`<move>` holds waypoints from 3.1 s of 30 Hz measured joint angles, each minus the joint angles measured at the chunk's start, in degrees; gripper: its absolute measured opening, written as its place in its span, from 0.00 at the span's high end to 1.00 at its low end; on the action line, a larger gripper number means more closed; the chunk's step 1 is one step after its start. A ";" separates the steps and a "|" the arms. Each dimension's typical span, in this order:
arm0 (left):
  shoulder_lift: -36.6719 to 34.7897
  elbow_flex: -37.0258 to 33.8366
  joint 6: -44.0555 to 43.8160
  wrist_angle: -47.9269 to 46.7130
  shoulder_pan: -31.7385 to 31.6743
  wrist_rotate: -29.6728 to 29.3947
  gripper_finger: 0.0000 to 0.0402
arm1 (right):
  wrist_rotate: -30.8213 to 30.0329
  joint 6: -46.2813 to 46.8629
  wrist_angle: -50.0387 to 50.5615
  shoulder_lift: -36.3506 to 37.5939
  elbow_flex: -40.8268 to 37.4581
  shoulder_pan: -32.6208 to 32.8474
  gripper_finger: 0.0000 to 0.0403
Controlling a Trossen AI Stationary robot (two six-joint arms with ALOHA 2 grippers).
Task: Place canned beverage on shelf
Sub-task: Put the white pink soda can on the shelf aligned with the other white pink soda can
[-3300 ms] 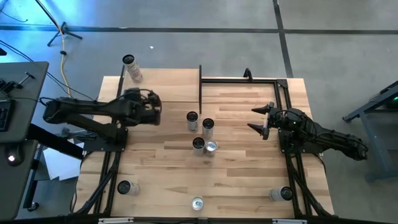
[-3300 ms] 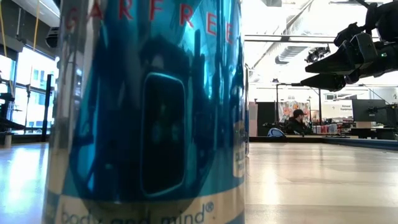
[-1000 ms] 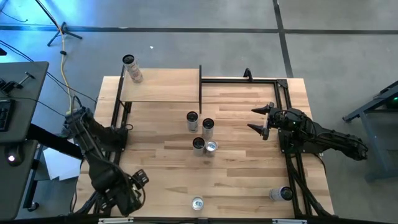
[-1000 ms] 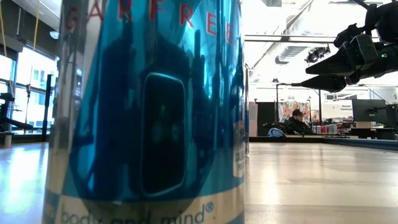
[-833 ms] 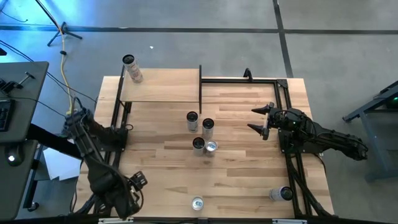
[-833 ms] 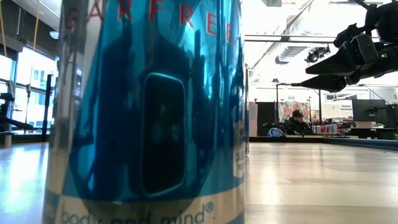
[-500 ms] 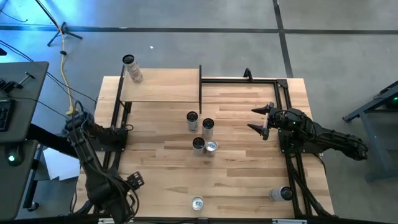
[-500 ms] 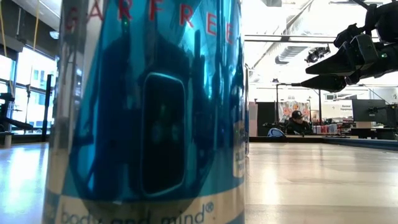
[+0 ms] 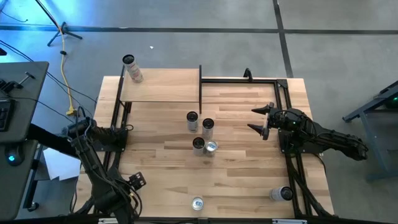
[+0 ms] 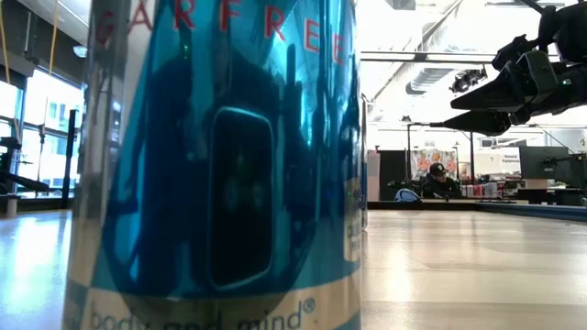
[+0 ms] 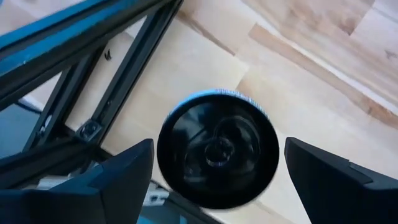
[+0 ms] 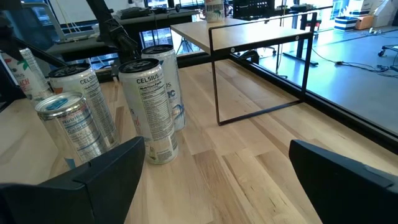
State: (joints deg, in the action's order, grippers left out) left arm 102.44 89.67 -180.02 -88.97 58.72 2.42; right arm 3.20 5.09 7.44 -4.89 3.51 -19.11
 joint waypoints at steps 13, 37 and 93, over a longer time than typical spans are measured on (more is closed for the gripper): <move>0.34 -0.02 0.01 -1.05 -0.33 -2.05 0.28 | 0.00 0.00 -0.01 -0.01 0.00 0.01 0.04; 0.26 0.02 4.36 -1.05 -2.39 -6.36 0.53 | 0.00 0.00 0.00 0.00 0.00 0.02 0.04; -30.45 -33.43 67.63 3.70 -46.03 -29.96 0.49 | 0.00 0.01 -0.01 0.00 0.00 0.01 0.04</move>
State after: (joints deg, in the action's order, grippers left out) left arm 71.99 56.24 -112.39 -85.26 12.69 -27.54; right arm 3.20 5.09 7.43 -4.89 3.51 -19.10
